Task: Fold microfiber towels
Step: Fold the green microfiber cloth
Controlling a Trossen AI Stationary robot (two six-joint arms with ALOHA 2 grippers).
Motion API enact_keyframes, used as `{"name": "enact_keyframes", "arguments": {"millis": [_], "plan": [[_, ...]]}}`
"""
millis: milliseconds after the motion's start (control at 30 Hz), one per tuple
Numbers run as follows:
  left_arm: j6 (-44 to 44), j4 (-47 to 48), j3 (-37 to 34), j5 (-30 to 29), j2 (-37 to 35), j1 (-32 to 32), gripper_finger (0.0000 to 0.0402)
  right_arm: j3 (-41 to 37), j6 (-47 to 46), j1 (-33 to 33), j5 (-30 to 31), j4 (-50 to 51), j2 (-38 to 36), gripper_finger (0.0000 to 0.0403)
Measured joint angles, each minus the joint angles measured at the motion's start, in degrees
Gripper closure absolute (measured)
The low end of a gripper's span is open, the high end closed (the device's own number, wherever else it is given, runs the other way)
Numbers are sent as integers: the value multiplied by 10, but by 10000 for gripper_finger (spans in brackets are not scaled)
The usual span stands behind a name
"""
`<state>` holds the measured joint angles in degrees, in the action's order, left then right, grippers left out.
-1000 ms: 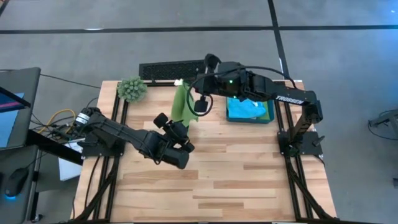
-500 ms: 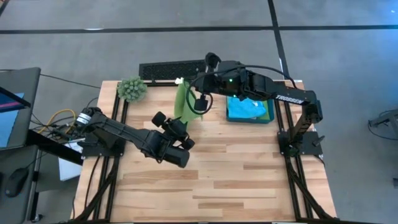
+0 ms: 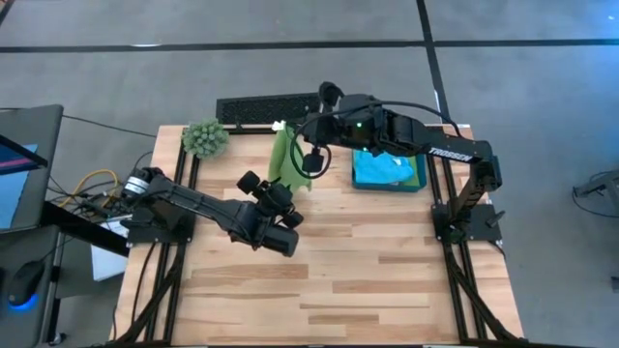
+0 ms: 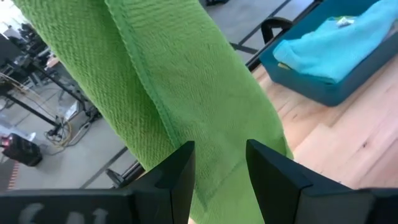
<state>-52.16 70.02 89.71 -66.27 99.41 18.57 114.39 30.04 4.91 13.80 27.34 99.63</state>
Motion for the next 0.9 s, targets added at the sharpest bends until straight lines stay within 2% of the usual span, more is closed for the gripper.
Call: {"name": "enact_keyframes", "arguments": {"millis": [133,200,300,400,733,900], "plan": [[15,5,11,-10,-4,16,265,0,0,5,0,1,0,401],[7,40,17,-20,-5,21,265,0,0,5,1,3,0,401],[-63,89,17,-19,-4,22,265,0,4,5,2,3,0,401],[-108,94,1,-18,-5,16,265,0,5,3,2,2,0,401],[-90,74,-9,-23,1,3,265,0,17,0,3,0,0,401],[-69,47,-9,2,1,1,265,0,16,0,5,0,0,401]]}}
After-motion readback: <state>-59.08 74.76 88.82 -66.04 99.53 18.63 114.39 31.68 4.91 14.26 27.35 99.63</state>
